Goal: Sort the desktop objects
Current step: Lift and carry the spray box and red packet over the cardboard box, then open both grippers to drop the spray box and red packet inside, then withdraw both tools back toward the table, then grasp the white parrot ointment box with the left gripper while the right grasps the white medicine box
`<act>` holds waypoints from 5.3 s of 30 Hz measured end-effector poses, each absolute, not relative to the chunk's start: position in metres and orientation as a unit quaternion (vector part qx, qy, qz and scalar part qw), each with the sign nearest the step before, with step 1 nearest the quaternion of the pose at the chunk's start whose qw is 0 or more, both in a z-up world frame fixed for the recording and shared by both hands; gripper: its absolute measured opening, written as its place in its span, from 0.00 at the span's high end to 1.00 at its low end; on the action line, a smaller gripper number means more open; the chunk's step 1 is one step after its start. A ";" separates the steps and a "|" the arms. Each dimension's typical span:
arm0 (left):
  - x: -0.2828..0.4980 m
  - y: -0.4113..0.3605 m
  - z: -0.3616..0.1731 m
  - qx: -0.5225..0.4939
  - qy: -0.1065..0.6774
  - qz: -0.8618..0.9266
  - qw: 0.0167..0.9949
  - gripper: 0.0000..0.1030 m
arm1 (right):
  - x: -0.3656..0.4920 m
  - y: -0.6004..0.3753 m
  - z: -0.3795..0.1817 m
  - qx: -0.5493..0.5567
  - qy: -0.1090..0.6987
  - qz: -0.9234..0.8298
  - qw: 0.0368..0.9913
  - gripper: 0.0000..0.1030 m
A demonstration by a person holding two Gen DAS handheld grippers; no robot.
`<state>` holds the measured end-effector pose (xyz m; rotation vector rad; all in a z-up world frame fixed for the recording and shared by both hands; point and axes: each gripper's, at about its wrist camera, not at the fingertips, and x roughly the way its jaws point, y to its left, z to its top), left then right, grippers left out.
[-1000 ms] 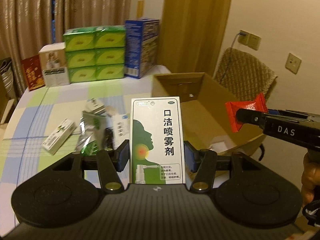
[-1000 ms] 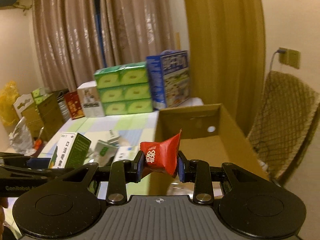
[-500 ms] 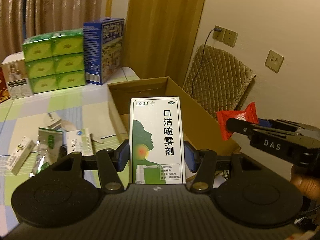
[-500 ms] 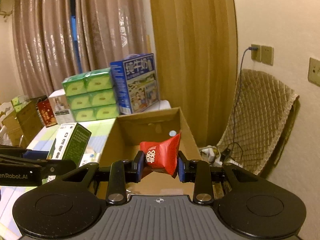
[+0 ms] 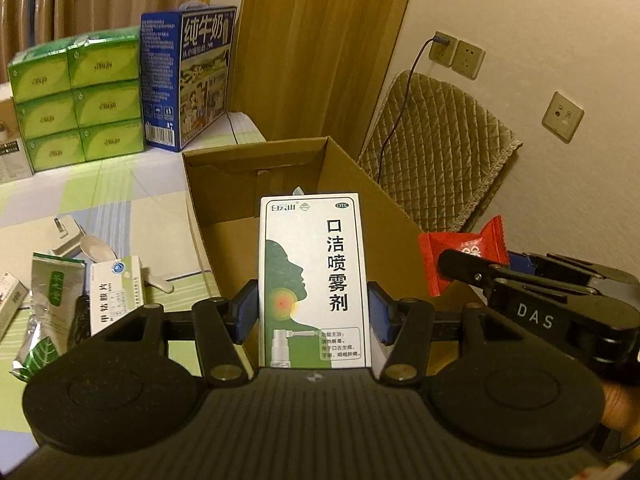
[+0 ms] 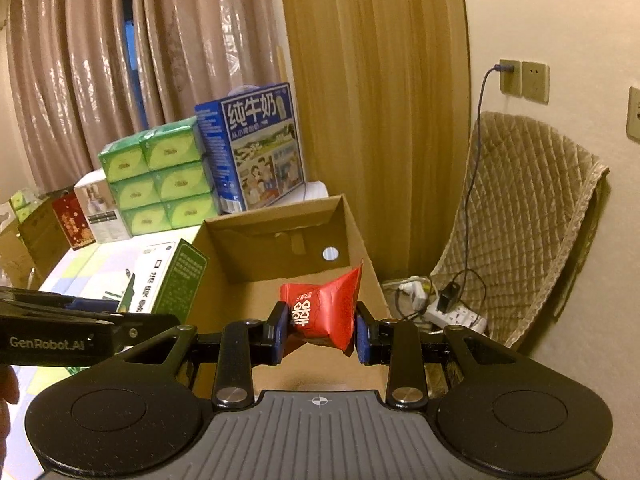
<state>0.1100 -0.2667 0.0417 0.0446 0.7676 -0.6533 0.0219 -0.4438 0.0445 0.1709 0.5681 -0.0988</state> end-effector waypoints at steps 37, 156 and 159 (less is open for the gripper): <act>0.097 -0.176 0.042 -0.004 0.353 -0.231 0.907 0.23 | 0.011 -0.422 0.056 0.108 0.268 -0.026 0.957 0.37; 0.252 0.040 -0.102 0.083 0.425 -0.137 0.891 0.68 | 0.196 -0.213 -0.106 0.037 0.461 0.051 0.885 0.32; 0.230 0.037 -0.099 0.088 0.436 -0.139 0.885 0.68 | 0.180 -0.213 -0.102 0.035 0.463 0.054 0.884 0.32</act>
